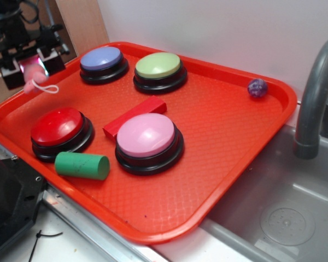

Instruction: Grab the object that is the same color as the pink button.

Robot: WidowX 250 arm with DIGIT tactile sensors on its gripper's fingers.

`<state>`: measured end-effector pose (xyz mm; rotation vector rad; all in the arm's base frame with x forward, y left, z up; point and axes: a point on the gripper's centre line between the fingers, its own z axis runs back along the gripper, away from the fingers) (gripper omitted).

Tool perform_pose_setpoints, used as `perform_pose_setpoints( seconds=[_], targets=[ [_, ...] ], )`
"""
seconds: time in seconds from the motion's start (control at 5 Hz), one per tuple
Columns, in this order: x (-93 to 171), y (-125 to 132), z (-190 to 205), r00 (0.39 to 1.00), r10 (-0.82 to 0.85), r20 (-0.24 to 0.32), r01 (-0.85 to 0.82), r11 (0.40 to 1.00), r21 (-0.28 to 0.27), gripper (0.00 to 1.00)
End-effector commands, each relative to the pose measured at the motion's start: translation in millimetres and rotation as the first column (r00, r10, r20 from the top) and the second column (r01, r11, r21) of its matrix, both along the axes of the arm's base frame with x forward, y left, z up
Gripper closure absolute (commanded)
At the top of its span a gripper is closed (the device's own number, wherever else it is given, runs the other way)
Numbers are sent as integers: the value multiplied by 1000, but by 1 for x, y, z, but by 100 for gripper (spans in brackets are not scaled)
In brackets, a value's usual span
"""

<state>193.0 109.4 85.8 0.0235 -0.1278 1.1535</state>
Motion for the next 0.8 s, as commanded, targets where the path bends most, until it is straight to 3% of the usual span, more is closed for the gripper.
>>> perform_pose_setpoints(
  seconds=[0.0,0.2,0.4,0.6],
  targets=[
    [23,-66,84,868,-473,149,482,876,-27,100],
    [16,-94,110,752,-636,173,644,765,9,100],
    [12,-104,120,702,-691,173,695,717,42,100],
    [16,-97,110,740,-657,143,660,751,31,100]
  ],
)
